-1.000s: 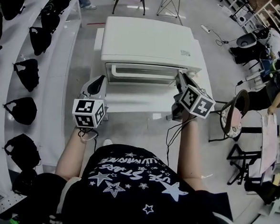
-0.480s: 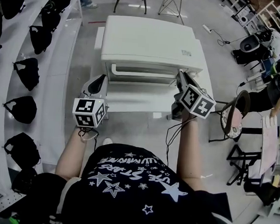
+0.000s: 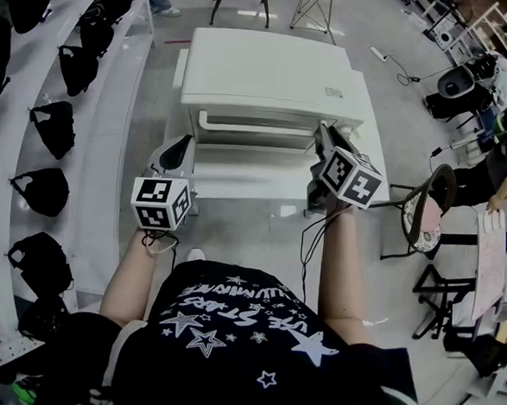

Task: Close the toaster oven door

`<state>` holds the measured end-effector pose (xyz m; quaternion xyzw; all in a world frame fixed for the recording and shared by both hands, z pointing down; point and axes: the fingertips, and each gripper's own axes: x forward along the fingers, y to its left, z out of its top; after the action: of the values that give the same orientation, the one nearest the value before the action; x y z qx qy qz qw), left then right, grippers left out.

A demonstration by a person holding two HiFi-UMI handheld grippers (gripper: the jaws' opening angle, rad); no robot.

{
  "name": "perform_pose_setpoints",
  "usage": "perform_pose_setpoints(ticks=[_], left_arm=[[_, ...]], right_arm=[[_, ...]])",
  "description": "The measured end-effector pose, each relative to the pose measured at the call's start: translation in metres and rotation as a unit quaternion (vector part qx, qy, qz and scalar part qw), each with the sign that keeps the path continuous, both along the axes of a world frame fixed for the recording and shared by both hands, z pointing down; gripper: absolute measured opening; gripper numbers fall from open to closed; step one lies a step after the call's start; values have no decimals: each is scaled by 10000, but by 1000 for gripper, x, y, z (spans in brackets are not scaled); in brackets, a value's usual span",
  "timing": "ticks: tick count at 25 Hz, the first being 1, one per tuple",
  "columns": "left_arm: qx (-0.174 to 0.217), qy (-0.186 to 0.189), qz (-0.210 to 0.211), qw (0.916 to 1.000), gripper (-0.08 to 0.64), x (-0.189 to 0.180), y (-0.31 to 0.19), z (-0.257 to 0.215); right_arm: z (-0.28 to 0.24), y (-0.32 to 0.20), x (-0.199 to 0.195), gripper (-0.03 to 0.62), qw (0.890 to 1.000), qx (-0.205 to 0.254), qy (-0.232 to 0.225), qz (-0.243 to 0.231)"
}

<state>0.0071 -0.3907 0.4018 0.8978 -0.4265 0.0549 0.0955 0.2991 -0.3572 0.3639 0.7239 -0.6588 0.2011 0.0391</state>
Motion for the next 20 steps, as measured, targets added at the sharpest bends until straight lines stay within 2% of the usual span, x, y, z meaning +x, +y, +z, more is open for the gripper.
perform_pose_setpoints(ticks=[7, 13, 20], left_arm=[[85, -96, -210, 9997, 23, 5, 33, -7], [114, -129, -401, 9990, 23, 19, 85, -14], [-55, -149, -570, 9982, 23, 28, 144, -1]], right_arm=[[-5, 26, -2, 110, 9992, 215, -160, -298], [0, 69, 3, 109, 9973, 244, -308, -613], [21, 107, 0, 86, 9941, 220, -391, -983]])
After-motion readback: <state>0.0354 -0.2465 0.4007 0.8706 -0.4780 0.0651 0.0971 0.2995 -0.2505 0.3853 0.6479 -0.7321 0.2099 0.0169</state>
